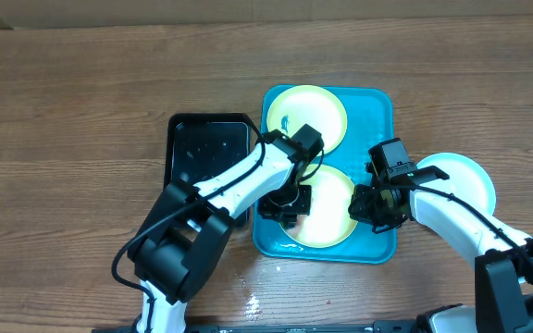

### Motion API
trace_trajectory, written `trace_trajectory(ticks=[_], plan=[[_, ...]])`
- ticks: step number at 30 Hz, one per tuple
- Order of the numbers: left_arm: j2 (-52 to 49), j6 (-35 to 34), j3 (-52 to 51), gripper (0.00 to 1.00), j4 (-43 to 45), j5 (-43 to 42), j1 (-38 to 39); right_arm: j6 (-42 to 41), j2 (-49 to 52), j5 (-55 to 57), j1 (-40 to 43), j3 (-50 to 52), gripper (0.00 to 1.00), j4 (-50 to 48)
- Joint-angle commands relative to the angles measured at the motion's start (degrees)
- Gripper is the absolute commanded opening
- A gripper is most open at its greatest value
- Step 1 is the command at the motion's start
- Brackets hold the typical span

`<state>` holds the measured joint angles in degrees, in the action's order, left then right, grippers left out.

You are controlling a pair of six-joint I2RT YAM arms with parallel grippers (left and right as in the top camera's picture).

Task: Clean dirty plates on tray and stack at the side
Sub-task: 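Scrub the lower yellow plate with the sponge while right gripper holds rim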

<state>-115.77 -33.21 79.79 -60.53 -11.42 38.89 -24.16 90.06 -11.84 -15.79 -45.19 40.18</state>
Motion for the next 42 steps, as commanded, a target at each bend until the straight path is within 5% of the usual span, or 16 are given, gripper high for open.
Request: trace_trajectory(ticks=[1,10,22,28,31,37,42], plan=[[-1.1,-1.8,2.3,0.04,-1.0,14.6,-0.6,-0.1,0.2,1.5,0.1,0.3,0.04,0.2],[-1.1,-0.5,3.9,0.04,0.7,25.7,-0.7,-0.1,0.2,1.5,0.1,0.3,0.04,0.5],[-1.1,6.3,1.1,0.04,12.9,-13.5,-0.2,-0.1,0.2,1.5,0.1,0.3,0.04,0.5],[-1.1,9.7,-1.1,0.04,14.4,-23.5,0.3,-0.1,0.2,1.5,0.1,0.3,0.04,0.4],[-1.1,10.5,-1.8,0.04,14.0,-23.0,0.3,-0.1,0.2,1.5,0.1,0.3,0.04,0.4],[-1.1,4.4,-1.8,0.04,6.8,-5.0,0.1,-0.1,0.2,1.5,0.1,0.3,0.04,0.6],[-1.1,2.3,-1.7,0.04,3.7,1.0,-1.4,-0.1,0.2,1.5,0.1,0.3,0.04,0.5]])
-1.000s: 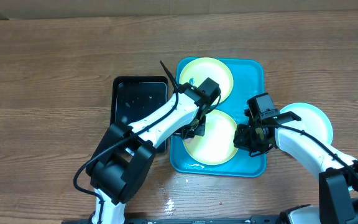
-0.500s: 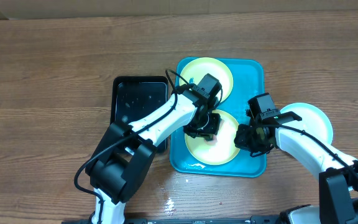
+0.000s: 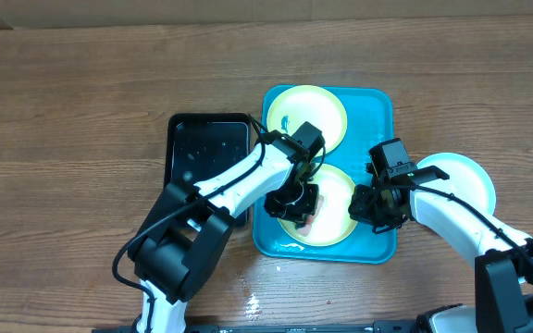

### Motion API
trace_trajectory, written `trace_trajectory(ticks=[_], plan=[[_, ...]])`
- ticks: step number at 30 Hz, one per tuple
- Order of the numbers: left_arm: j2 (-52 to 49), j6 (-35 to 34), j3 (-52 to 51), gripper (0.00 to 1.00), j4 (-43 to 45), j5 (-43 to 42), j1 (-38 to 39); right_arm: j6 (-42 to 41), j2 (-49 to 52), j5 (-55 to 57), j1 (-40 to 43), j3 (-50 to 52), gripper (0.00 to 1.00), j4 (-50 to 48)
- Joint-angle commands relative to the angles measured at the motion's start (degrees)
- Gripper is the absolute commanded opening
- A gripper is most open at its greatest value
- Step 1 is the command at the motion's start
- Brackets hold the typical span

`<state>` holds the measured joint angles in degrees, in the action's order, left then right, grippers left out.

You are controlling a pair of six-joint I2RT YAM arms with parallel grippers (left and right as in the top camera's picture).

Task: Clean dirty plates on tray and stack at the side
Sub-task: 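Scrub the lower yellow plate with the sponge while right gripper holds rim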

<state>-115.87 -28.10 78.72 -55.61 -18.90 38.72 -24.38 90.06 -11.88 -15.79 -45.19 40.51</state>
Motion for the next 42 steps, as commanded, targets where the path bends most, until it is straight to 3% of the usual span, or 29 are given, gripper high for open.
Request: trace_trajectory(ticks=[1,8,14,22,29,35,42], plan=[[-1.0,-3.5,-0.5,0.04,-2.0,10.5,-1.4,0.1,0.2,1.6,0.1,0.3,0.04,0.2],[-1.0,-6.4,3.1,0.04,-6.5,24.9,-1.7,0.1,0.2,1.6,0.1,0.3,0.04,0.3],[-1.0,-7.1,6.0,0.04,-6.3,27.0,-1.7,0.1,0.2,1.6,0.1,0.3,0.04,0.3],[-1.0,-6.6,5.2,0.04,2.7,16.9,-1.0,0.1,0.2,1.6,0.1,0.3,0.04,0.3],[-1.0,-5.0,4.2,0.04,13.0,-3.0,0.2,0.1,0.2,1.6,0.1,0.3,0.04,0.3],[-1.0,-4.9,4.2,0.04,11.8,-5.1,1.2,0.1,0.2,1.6,0.1,0.3,0.04,0.4],[4.0,-4.1,4.3,0.04,6.0,-2.8,-4.1,0.1,0.2,1.6,0.1,0.3,0.04,0.5]])
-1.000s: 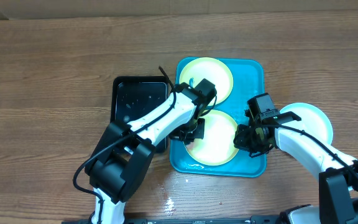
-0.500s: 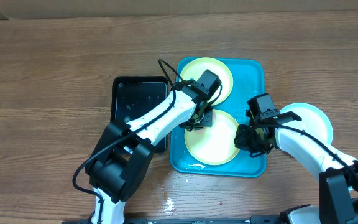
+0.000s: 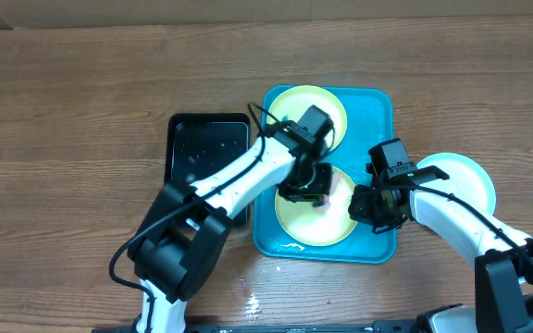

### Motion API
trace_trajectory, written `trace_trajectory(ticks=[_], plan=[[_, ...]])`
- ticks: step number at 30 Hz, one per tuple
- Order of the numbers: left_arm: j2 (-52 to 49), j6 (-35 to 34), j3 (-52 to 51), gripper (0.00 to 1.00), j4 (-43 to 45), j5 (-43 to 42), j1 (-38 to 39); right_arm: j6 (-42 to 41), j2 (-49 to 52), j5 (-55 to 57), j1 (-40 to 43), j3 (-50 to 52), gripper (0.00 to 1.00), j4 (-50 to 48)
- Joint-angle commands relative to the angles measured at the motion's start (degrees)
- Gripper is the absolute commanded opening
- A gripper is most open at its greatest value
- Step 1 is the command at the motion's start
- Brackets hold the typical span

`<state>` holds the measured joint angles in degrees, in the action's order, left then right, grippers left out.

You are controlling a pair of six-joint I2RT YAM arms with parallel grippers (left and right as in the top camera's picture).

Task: Clean dirty plates on tray and stack at the side
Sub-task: 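Scrub the lower yellow plate with the sponge while right gripper holds rim, then return the sponge with the left gripper to the black tray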

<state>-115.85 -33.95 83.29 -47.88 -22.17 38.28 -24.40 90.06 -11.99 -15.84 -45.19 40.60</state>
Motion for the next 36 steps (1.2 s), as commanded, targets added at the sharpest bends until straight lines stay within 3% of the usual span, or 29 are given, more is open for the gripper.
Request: trace_trajectory(ticks=[1,7,12,17,26,31,36], plan=[[5.5,2.6,-0.3,0.04,-2.3,0.9,-4.5,0.1,0.2,1.7,0.1,0.3,0.04,0.3],[20.5,5.8,-0.3,0.04,-10.4,14.9,-11.6,0.1,0.2,1.7,0.1,0.3,0.04,0.2],[24.0,5.9,-0.4,0.04,-16.7,27.3,-17.5,-2.1,0.2,2.4,0.1,0.3,0.04,-0.3],[19.7,5.7,-6.9,0.04,-13.4,28.4,-21.3,-8.7,0.2,2.9,0.1,0.3,0.04,-2.3],[11.6,5.2,-10.2,0.04,-11.3,26.3,-23.8,-2.4,0.2,3.0,0.1,0.3,0.04,-2.7],[14.8,5.2,-8.4,0.3,-13.5,26.2,-24.9,-2.1,0.2,2.9,0.1,0.1,0.09,-3.9],[21.7,5.7,-5.5,0.61,-16.6,26.2,-25.5,-2.1,0.2,3.0,0.1,-5.3,0.04,2.5]])
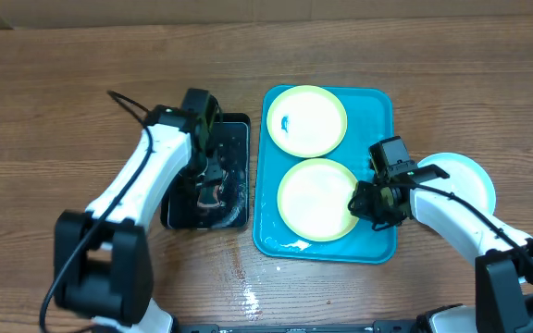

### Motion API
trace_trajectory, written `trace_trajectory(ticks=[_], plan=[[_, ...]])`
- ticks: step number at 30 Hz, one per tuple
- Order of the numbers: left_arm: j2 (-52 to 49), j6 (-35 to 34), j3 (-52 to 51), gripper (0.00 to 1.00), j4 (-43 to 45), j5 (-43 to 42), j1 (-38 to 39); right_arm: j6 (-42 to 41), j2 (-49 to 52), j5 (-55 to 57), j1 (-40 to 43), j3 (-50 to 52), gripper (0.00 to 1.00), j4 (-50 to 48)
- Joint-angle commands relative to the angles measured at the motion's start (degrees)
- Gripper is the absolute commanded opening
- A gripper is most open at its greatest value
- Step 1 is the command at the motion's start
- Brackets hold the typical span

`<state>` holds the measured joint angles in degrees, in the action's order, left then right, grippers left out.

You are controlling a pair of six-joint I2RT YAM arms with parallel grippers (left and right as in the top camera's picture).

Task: Clean dirty plates on tray and stack at the side
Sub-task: 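Return the sponge with the left gripper to the black tray, then lift and tilt the lower yellow plate over the black tray, right gripper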

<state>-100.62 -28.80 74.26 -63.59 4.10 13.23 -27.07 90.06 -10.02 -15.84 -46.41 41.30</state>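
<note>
A blue tray (384, 242) holds two yellow-green plates. The far plate (313, 125) bears a small blue smear near its left side; the near plate (313, 199) looks plain. My right gripper (363, 205) sits at the near plate's right rim, shut on it. My left gripper (209, 190) is off the blue tray, down in the black tray (234, 139) to its left, shut on a small pale sponge (207, 196) that is only partly visible. A white plate (465, 178) lies on the table right of the blue tray.
The wooden table (63, 102) carries everything. Drops of water (253, 301) lie near the front edge below the blue tray. The right arm crosses over part of the white plate.
My left gripper has left the near plate's top edge and now sits in the black tray at the left. The near plate is fully uncovered. The right gripper has not moved.
The left gripper was on the near plate's left side, then lower on it with the sponge, then at its far edge. Now it is in the black tray. All the while the right gripper stayed on the plate's right rim.
</note>
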Motion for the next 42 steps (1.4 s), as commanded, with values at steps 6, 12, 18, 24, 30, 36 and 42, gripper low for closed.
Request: trace_trajectory(ticks=[6,12,18,24,30,36,42], plan=[[14.7,1.6,8.4,0.94,-3.8,-0.1,-0.5,4.1,0.2,1.0,-0.8,-17.8,0.04,11.3],[22.6,1.6,11.7,1.0,-5.4,-0.1,-0.5,6.5,0.2,3.7,-7.5,-28.8,0.04,10.5],[27.3,1.6,11.7,1.0,-5.4,-0.9,-0.5,6.1,2.0,13.3,-18.2,-28.9,0.04,-0.6],[28.3,1.6,11.7,1.0,-5.7,-1.1,-0.5,6.1,7.7,27.7,-28.7,-28.9,0.04,-9.5],[28.3,1.6,11.7,1.0,-7.3,-0.9,-0.5,6.2,8.8,45.5,-35.5,-29.1,0.04,-11.9],[28.3,1.6,11.7,1.0,-7.3,-0.9,-0.5,8.5,8.2,54.3,-38.4,-29.9,0.04,-11.9],[28.2,1.6,11.7,1.0,-7.3,-1.0,-0.5,11.1,5.9,60.1,-40.2,-29.9,0.04,-12.2]])
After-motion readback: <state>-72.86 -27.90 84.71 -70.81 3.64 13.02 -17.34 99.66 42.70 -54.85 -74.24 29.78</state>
